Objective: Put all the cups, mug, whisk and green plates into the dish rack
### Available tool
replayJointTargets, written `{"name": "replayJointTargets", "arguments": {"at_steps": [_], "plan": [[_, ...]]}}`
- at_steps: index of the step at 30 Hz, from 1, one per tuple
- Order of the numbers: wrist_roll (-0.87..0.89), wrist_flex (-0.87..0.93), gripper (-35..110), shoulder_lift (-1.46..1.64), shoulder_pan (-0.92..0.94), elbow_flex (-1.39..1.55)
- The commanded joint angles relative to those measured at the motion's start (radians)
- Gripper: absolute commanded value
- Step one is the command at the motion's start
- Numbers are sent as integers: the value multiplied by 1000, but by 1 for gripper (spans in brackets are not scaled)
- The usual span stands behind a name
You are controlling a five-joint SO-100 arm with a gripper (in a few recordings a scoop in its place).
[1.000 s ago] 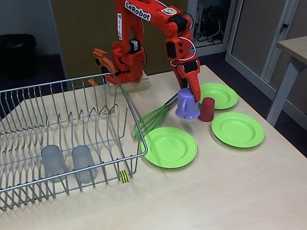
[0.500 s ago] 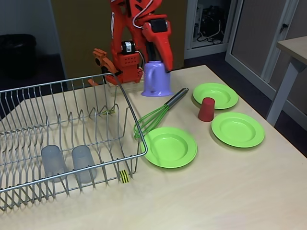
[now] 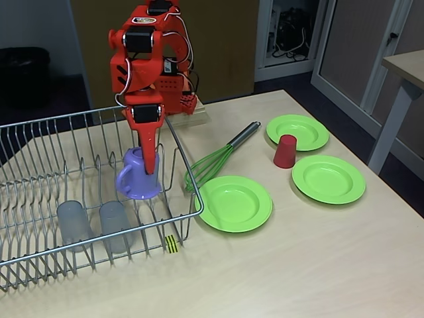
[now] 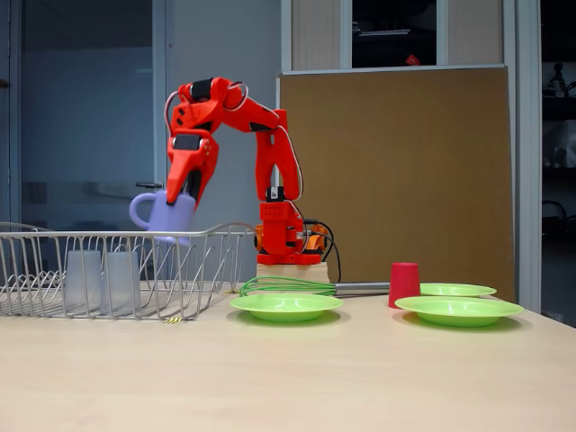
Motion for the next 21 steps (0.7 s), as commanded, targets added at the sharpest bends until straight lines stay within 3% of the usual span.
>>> {"name": "replayJointTargets", "arguments": {"at_steps": [1,11,21], "plan": [[-14,-46,2,-5,8,54],[-14,-155,1,-89,-49,109],[-71,-153,1,-290,-77,-43]]}}
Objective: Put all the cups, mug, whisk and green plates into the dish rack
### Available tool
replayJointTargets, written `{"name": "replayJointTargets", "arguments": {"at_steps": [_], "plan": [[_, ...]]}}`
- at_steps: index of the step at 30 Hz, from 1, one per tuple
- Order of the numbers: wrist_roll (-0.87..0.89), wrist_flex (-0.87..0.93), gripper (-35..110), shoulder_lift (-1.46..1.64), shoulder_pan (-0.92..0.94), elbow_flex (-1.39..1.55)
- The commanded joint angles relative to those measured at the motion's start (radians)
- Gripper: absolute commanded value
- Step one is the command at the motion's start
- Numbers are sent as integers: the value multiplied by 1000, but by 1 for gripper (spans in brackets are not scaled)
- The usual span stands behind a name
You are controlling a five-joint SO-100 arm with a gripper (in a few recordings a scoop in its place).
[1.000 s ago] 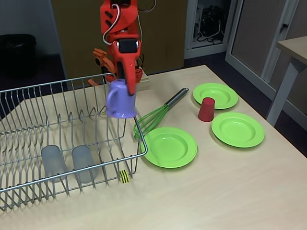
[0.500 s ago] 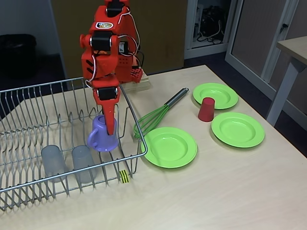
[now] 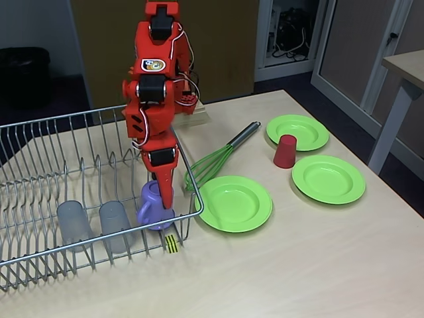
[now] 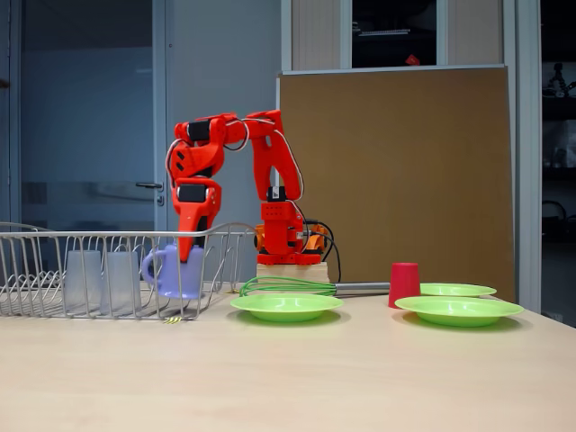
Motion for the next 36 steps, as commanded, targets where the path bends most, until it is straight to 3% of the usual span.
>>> {"name": "replayJointTargets", "arguments": {"at_steps": [1,16,23,36], "plan": [[-34,3,2,-38,-8,-71],[-121,189,35,-141,14,-268],[-140,285,35,-140,51,-371],[-153,259,30,-233,49,-442]]}}
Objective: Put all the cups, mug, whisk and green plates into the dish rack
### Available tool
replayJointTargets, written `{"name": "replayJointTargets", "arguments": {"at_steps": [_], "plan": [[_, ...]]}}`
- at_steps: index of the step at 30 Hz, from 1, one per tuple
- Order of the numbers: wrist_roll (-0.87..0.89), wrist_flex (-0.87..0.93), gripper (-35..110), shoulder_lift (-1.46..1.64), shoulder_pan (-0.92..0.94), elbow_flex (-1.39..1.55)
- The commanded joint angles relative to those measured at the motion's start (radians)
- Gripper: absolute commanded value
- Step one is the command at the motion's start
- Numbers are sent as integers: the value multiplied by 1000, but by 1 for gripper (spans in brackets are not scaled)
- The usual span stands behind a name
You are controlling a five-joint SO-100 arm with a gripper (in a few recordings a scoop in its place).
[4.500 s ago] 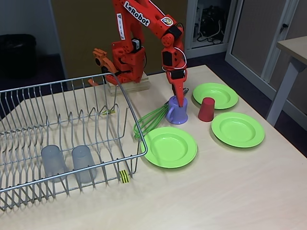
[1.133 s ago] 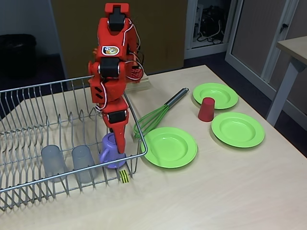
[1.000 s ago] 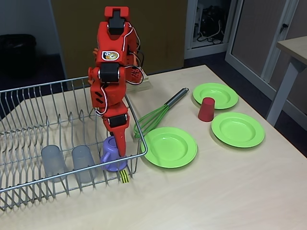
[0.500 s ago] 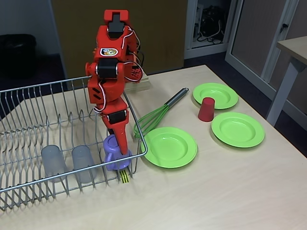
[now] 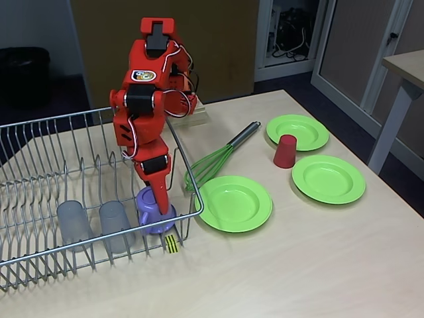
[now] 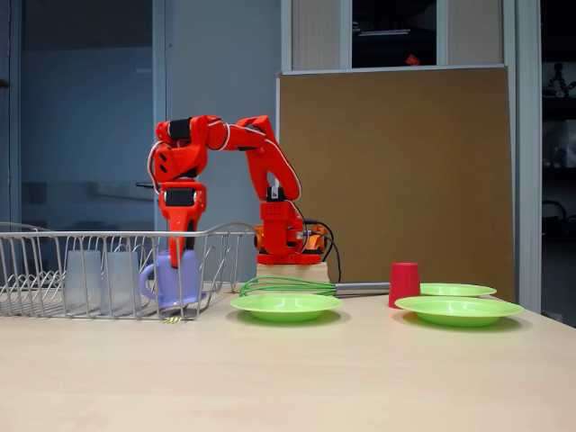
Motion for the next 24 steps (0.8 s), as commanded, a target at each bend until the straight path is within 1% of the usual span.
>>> {"name": "replayJointTargets", "arguments": {"at_steps": [1,12,18,24], "plan": [[-21,-3,30,-12,11,-84],[-49,40,29,-195,48,-353],[-74,37,30,-221,83,-374],[-86,48,36,-241,95,-374]]}}
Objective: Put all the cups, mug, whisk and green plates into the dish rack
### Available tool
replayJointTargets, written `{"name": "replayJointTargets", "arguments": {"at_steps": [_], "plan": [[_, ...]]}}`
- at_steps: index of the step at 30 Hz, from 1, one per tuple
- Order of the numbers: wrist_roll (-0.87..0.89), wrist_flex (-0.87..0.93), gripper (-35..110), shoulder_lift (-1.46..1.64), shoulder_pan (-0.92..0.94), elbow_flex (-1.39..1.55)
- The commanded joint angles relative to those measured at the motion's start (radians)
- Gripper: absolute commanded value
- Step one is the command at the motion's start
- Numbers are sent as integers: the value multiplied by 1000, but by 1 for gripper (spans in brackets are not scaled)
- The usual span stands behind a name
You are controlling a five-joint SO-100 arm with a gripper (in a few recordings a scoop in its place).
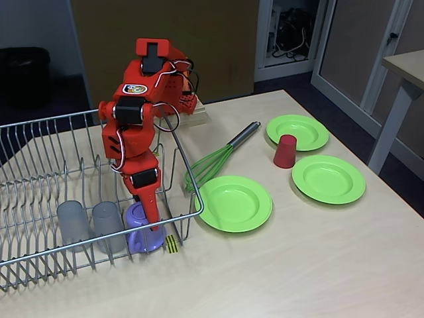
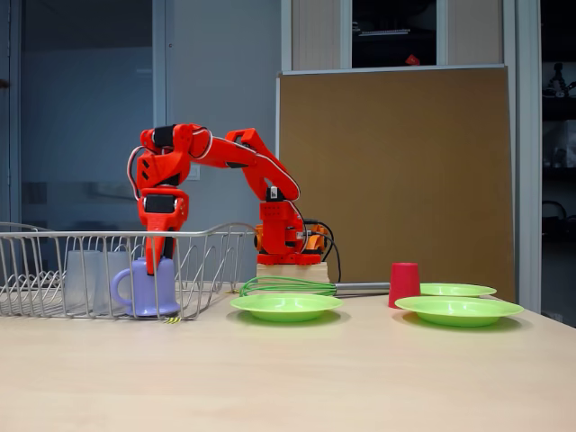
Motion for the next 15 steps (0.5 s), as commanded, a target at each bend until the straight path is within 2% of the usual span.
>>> {"name": "replayJointTargets", "arguments": {"at_steps": [1,7,15], "plan": [[-26,17,37,8,23,-17],[-41,29,43,12,8,-15],[-51,75,44,54,-9,-43]]}}
